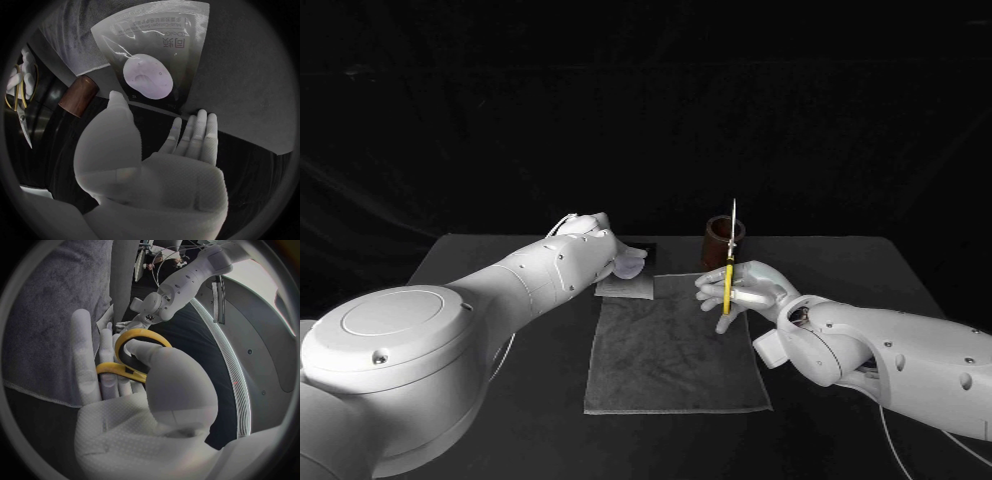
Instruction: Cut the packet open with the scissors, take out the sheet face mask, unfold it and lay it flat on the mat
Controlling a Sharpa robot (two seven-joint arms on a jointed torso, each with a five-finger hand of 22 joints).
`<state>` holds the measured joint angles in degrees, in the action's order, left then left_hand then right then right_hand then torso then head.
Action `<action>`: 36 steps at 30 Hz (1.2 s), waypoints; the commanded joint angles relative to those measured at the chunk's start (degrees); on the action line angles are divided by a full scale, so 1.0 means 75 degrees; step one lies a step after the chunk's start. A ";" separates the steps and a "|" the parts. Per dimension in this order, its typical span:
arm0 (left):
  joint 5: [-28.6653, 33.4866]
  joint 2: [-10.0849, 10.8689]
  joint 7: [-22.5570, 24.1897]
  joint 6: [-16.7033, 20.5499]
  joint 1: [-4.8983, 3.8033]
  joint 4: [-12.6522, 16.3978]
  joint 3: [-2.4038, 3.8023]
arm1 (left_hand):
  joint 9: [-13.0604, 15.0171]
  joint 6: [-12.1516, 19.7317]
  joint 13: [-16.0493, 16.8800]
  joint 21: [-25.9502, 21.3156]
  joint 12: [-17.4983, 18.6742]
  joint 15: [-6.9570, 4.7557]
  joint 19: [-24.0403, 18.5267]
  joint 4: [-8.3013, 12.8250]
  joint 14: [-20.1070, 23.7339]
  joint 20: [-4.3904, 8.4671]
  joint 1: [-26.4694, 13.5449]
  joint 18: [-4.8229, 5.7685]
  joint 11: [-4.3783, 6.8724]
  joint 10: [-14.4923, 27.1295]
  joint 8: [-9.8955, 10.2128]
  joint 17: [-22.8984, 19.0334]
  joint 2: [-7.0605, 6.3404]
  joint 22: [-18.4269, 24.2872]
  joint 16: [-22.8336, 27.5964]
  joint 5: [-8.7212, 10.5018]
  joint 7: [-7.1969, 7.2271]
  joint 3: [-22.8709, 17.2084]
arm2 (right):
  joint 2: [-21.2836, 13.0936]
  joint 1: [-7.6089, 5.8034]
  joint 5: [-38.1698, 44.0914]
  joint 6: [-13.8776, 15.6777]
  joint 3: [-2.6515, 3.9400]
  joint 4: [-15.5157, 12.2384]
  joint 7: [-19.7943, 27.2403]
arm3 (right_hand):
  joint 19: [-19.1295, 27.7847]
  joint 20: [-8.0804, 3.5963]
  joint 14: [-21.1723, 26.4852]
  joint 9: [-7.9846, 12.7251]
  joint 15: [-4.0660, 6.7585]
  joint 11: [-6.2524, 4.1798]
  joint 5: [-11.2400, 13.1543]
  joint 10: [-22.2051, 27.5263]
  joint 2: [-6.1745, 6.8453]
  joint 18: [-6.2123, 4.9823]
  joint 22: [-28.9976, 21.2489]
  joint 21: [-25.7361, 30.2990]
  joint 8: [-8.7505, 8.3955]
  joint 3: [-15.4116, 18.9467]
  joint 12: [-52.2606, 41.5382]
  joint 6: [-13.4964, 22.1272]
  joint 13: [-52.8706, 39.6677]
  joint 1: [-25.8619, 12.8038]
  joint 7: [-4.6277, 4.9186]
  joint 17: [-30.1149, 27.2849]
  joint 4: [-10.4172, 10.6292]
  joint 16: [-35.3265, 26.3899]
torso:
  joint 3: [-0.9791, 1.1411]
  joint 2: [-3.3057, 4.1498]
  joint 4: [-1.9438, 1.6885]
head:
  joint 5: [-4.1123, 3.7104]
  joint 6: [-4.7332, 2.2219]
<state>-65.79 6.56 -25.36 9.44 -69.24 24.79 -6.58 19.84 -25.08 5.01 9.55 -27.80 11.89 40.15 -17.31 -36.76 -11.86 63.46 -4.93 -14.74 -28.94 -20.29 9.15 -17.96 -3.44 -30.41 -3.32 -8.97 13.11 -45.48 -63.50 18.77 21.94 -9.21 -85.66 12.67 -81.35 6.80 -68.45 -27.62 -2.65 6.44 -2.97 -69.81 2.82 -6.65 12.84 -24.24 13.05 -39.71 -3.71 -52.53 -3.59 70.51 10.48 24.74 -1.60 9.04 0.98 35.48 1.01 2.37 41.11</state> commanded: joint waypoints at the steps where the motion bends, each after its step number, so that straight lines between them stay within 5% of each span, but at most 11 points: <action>1: 0.0111 -0.0077 -0.0727 -0.0587 0.0131 -0.0004 -0.0013 | 0.0040 -0.0056 0.0013 0.0809 -0.0059 -0.0042 0.0954 -0.0015 -0.0214 -0.0522 -0.0115 -0.0589 0.0021 -0.0104 -0.0076 0.0023 -0.0001 -0.0353 -0.0054 0.0016 -0.1115 0.0007 | 0.0017 -0.0013 0.0007 -0.0042 0.0011 -0.0006 0.0016 | -0.0046 0.0019 -0.0029 -0.0011 -0.0004 -0.0009 0.0021 -0.0082 -0.0046 -0.0444 -0.0007 0.0048 0.0024 0.0003 -0.0031 -0.0051 -0.0011 0.0047 -0.0002 0.0012 -0.0039 0.0014 | 0.0021 0.0003 0.0009 | -0.0024 0.0012; 9: -0.0199 -0.0241 -0.1182 -0.1347 0.0128 -0.0186 -0.0019 | 0.0153 -0.0257 0.0042 0.0929 -0.0235 -0.0149 0.1300 -0.0010 -0.0693 -0.0522 -0.0469 -0.0705 0.0091 -0.0489 -0.0351 0.0032 -0.0005 -0.0378 -0.0081 0.0016 -0.1096 0.0014 | 0.0044 -0.0028 0.0010 -0.0053 0.0011 -0.0006 0.0007 | -0.0045 0.0018 -0.0027 -0.0012 -0.0003 -0.0012 0.0021 -0.0091 -0.0046 -0.0444 -0.0007 0.0049 0.0026 0.0008 -0.0033 -0.0057 -0.0011 0.0049 -0.0005 0.0014 -0.0046 0.0012 | 0.0003 0.0001 0.0033 | -0.0045 0.0016; 20: -0.0341 -0.0406 -0.1396 -0.2077 0.0160 -0.0342 -0.0140 | 0.0188 -0.0313 0.0036 0.0957 -0.0283 -0.0185 0.1423 -0.0008 -0.0890 -0.0513 -0.0348 -0.0732 0.0117 -0.0645 -0.0454 0.0028 0.0006 -0.0374 -0.0057 0.0008 -0.1089 0.0002 | 0.0089 -0.0063 0.0013 -0.0074 0.0011 0.0002 -0.0009 | -0.0044 0.0017 -0.0021 -0.0011 -0.0002 -0.0015 0.0021 -0.0098 -0.0036 -0.0445 -0.0008 0.0052 0.0025 0.0018 -0.0032 -0.0058 -0.0011 0.0052 -0.0007 0.0016 -0.0061 0.0008 | 0.0050 0.0041 0.0101 | -0.0020 0.0049; 27: -0.0465 -0.0464 -0.1503 -0.2427 0.0217 -0.0360 -0.0208 | 0.0239 -0.0451 0.0041 0.1002 -0.0354 -0.0239 0.1568 -0.0010 -0.1145 -0.0480 -0.0200 -0.0749 0.0159 -0.0857 -0.0604 0.0044 0.0017 -0.0380 -0.0074 0.0007 -0.1068 -0.0002 | 0.0108 -0.0073 0.0015 -0.0082 0.0011 0.0009 -0.0014 | -0.0044 0.0017 -0.0021 -0.0011 -0.0002 -0.0015 0.0021 -0.0098 -0.0036 -0.0445 -0.0008 0.0052 0.0025 0.0018 -0.0032 -0.0058 -0.0011 0.0052 -0.0007 0.0016 -0.0061 0.0008 | 0.0051 0.0027 0.0090 | -0.0036 0.0101; 36: -0.0570 -0.0504 -0.1540 -0.2900 0.0363 -0.0382 -0.0343 | 0.0408 -0.1162 0.0114 0.1320 -0.0645 -0.0539 0.2230 -0.0010 -0.2232 -0.0231 -0.0034 -0.0774 0.0436 -0.1851 -0.1177 0.0257 0.0091 -0.0493 -0.0373 0.0005 -0.0832 -0.0094 | 0.0122 -0.0078 0.0017 -0.0087 0.0011 0.0014 -0.0015 | -0.0042 0.0015 -0.0016 -0.0011 0.0000 -0.0018 0.0020 -0.0109 -0.0034 -0.0445 -0.0009 0.0056 0.0025 0.0027 -0.0031 -0.0064 -0.0010 0.0058 -0.0010 0.0020 -0.0078 0.0003 | 0.0049 0.0029 0.0096 | -0.0066 0.0139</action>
<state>-74.75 2.79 -34.02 0.42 -69.59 21.62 -8.86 21.89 -31.74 5.18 9.66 -32.28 8.19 52.33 -17.30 -52.68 -9.99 62.65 -7.56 -11.03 -37.21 -28.34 10.92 -17.29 -3.44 -32.91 -3.32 -8.57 12.77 -44.63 -64.00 18.78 21.90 -9.21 -85.54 12.38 -81.35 6.81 -68.34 -27.60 -2.75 6.44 -2.97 -70.21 2.73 -6.67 12.83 -24.02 13.05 -39.41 -3.71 -52.72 -3.58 70.61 10.34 24.81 -1.89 8.81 1.35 35.68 1.69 1.92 42.09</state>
